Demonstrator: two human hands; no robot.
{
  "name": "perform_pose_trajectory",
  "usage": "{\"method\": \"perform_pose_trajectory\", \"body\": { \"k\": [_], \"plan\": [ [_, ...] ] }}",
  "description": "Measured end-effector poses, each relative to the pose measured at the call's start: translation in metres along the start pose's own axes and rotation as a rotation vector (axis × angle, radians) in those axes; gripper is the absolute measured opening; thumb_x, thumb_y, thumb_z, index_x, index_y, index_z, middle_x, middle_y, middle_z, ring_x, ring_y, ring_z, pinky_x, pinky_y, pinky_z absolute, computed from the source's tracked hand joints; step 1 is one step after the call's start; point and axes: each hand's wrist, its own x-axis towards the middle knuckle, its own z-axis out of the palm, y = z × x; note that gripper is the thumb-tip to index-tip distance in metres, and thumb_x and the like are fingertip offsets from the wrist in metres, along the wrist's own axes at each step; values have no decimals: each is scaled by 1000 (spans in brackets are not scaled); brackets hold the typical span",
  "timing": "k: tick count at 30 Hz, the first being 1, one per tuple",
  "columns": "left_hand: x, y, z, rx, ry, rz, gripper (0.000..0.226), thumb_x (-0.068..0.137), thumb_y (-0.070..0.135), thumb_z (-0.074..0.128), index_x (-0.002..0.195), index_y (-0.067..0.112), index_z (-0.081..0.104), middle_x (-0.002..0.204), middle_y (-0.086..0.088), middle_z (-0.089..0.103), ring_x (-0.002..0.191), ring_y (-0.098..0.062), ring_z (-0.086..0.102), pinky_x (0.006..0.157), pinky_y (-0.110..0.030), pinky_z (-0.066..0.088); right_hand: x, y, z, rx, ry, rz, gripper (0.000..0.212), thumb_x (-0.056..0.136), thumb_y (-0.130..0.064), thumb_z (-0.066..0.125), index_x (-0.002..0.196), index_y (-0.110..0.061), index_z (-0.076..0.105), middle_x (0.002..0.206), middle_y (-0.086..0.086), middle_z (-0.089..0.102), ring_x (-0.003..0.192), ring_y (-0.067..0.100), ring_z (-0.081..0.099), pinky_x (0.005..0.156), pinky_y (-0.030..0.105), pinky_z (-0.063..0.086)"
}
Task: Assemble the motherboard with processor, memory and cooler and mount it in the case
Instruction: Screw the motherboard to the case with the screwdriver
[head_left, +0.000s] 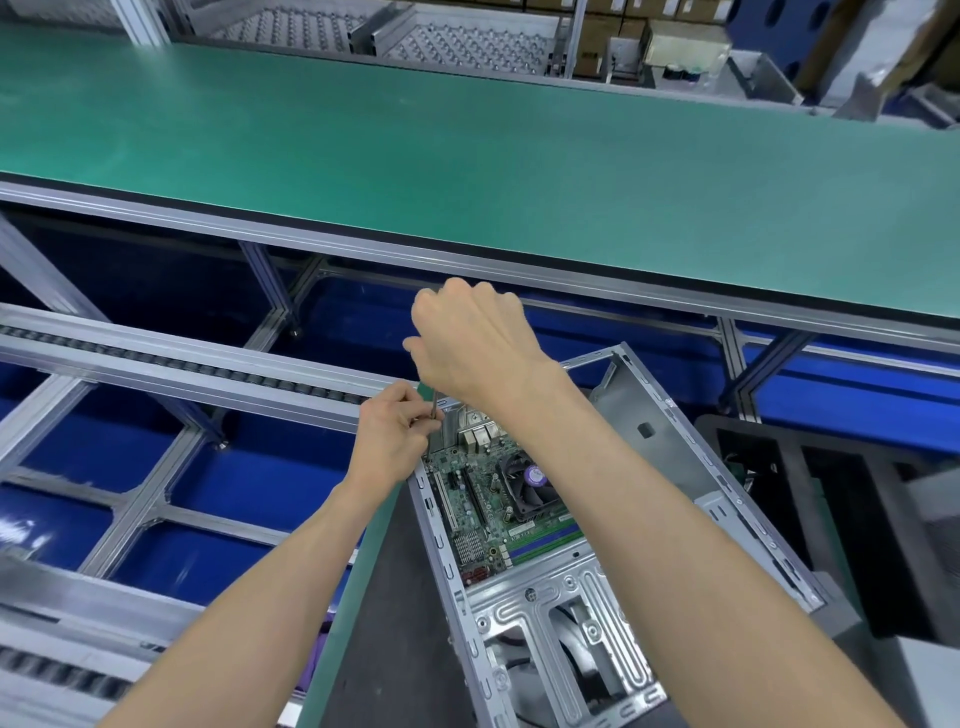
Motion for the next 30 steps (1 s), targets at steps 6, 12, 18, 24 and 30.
{"method": "perform_pose_trajectory", "body": {
  "k": [6,12,18,24,30],
  "plan": [
    [0,-1,0,9,5,26,10,76,-7,77,72,3,76,80,-4,64,76,-3,59,66,-10,43,1,1,-4,88,-75,-27,26,84,-20,66,86,-12,42,82,2,36,66,25,38,58,34,27],
    [-1,-1,0,14,10,25,11,75,-6,77,71,3,75,83,-7,66,74,-5,59,64,-13,41,4,0,-7,155,-127,-63,22,78,-19,66,91,-11,49,90,2,37,65,26,41,56,34,29],
    [0,0,0,8,-20,32,13,78,-5,76,73,6,76,81,-1,59,77,-15,62,72,-32,52,1,4,-3,-9,-23,22,26,93,-27,60,85,-15,38,81,1,35,70,29,39,61,37,30],
    [0,-2,1,29,-15,45,14,78,-4,76,73,8,75,83,-1,61,75,-14,59,71,-36,50,5,7,-5,178,-124,-26,18,82,-15,64,92,-10,51,91,3,46,78,31,49,62,37,36],
    [1,-6,2,29,-14,84,11,78,-4,77,79,7,76,80,6,55,77,-5,53,64,-16,41,4,14,-5,159,-110,2,20,85,-24,62,87,-10,50,84,3,44,75,31,47,62,37,36]
  ]
}}
